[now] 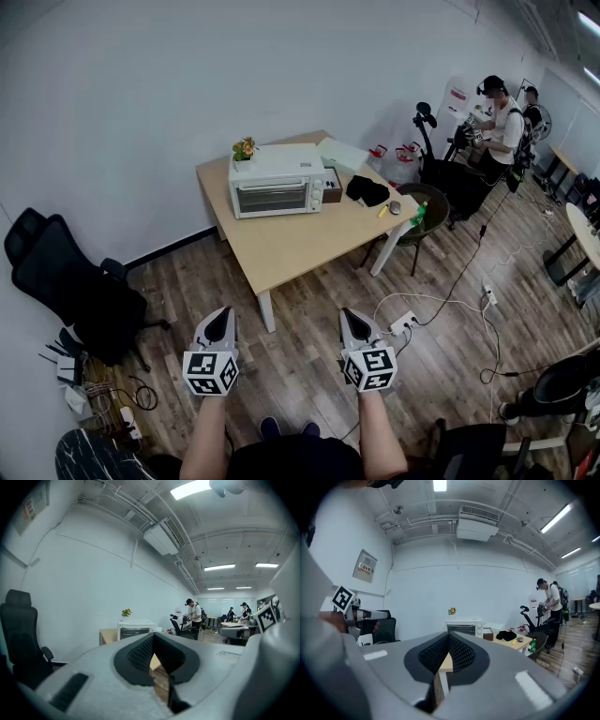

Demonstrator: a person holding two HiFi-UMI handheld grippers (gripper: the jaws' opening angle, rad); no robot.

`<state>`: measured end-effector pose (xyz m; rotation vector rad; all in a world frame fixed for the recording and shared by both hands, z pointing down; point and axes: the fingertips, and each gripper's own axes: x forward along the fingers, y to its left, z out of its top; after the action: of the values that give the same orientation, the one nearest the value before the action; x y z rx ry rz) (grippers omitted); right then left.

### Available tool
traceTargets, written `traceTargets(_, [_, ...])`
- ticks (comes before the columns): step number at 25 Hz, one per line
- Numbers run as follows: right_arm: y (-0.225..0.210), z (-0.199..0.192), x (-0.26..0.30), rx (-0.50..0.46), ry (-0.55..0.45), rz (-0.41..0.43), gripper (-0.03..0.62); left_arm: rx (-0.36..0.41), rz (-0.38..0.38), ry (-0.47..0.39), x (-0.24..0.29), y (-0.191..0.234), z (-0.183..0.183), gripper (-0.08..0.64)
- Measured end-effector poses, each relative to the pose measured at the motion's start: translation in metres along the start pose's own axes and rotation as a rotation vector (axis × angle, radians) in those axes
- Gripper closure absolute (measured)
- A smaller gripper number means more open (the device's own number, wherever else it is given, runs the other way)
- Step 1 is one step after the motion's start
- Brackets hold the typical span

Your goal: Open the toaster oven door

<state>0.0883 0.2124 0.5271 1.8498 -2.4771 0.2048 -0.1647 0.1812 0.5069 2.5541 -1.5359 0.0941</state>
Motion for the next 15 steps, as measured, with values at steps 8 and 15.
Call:
traceTargets(8, [-0.007, 0.0, -0.01, -0.001, 0.006, -0.033, 0.581, 0.043, -0.018, -0.011, 0.004, -0.011, 0.005, 0.561])
traceTargets(15, [-0.005, 0.001, -0.021, 0.009, -0.033, -0.046, 0.58, -0.023, -0.025, -0.004, -0.016, -0.009, -0.022, 0.561])
